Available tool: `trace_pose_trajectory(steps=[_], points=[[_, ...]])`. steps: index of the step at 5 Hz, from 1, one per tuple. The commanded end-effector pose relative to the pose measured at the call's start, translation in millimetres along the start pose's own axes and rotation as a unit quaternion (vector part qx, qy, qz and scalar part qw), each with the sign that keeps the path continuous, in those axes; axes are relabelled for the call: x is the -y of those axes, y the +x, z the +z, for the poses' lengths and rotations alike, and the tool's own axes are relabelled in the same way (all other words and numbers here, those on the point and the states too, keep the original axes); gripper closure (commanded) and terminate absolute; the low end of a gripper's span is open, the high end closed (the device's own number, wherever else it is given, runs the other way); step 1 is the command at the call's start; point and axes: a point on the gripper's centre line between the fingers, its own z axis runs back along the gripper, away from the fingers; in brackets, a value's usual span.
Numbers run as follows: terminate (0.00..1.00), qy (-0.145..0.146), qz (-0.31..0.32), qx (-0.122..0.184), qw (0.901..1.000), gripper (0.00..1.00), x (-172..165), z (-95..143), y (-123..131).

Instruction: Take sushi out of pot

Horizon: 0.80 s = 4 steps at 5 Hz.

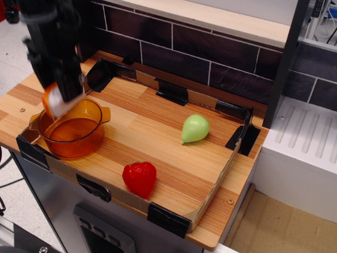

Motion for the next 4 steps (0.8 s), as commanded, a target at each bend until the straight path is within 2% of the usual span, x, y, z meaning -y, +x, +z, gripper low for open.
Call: trace_pose_trajectory(steps=[1, 2, 3, 4], points=[[0.0, 0.021, 0.055, 0.051, 0.997, 1.0, 16, 51, 28], [0.0, 0.014, 0.14, 0.078, 0.9869, 1.0, 35, 49, 49], [0.0, 0.002, 0.22, 0.082, 0.972, 1.0, 46, 37, 60], [0.0, -0.012, 0.286, 0.085, 0.9542, 1.0, 61, 19, 59]])
